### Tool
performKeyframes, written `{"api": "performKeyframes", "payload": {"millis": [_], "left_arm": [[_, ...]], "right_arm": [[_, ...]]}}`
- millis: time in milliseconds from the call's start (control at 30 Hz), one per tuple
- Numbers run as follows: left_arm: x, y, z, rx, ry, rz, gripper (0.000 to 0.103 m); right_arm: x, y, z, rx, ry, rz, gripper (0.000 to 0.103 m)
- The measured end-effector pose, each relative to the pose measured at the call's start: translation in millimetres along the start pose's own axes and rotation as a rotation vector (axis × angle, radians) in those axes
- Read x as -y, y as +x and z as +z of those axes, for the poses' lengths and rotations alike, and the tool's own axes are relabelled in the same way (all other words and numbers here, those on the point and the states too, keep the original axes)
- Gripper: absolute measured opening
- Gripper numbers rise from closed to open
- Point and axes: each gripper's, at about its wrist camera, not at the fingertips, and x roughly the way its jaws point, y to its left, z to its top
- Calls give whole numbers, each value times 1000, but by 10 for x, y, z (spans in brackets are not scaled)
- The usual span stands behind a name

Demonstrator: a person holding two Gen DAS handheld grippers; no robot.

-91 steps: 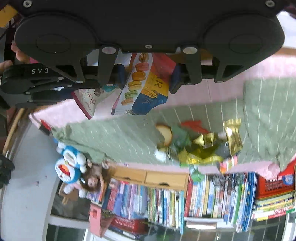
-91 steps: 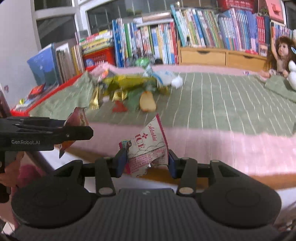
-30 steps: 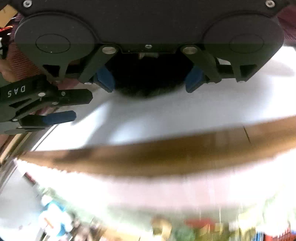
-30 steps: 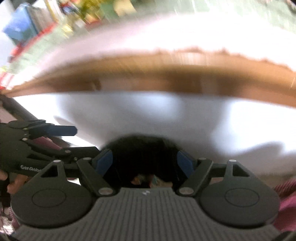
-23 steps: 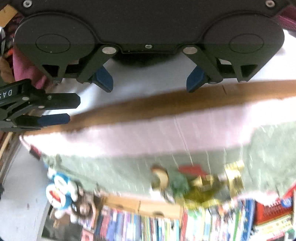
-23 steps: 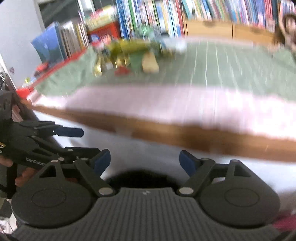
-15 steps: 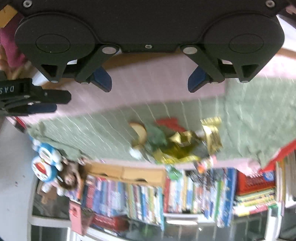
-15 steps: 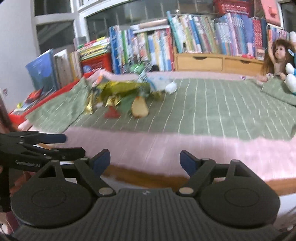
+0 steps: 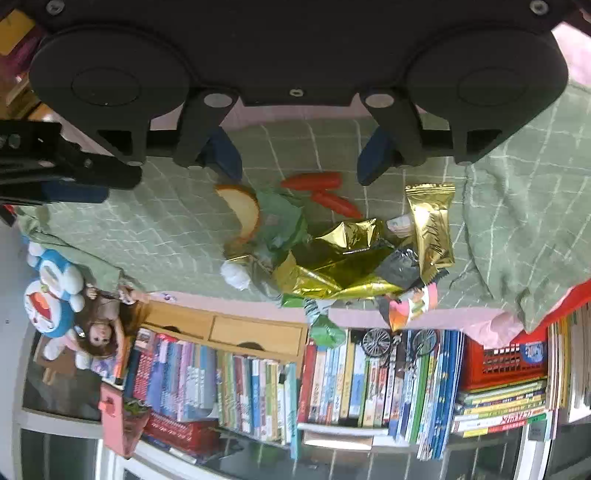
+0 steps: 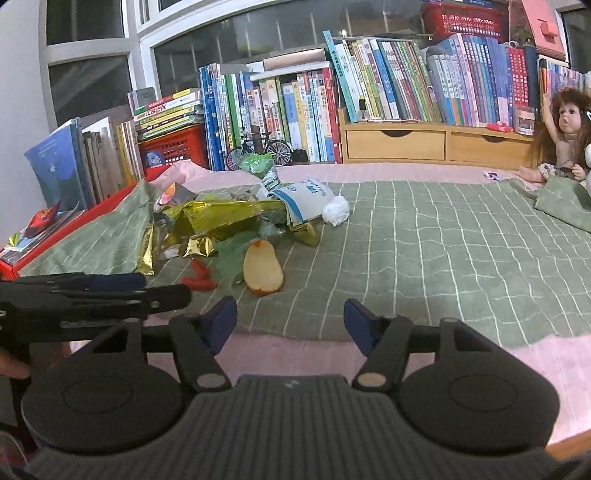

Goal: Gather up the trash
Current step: 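Grasp the red chili with the left tool while the right tool grasps the apple slice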

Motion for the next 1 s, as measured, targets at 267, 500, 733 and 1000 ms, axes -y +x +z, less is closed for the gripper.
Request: {"api": "performKeyframes", "payload": {"millis": [267, 500, 733, 1000], "left_arm": [[-18, 298, 20, -17, -47, 52, 52], [114, 399, 5, 1, 10, 75, 52], [207, 387, -48, 49, 70, 135, 42], [115, 198, -3, 91, 69, 132, 42]], "right_arm": [[60, 174, 25, -22, 13, -9, 74], [108, 287, 42, -32, 25, -20, 74], [137, 389, 71, -43, 33, -17, 74], [39, 635, 162, -80, 11, 23, 74]]}}
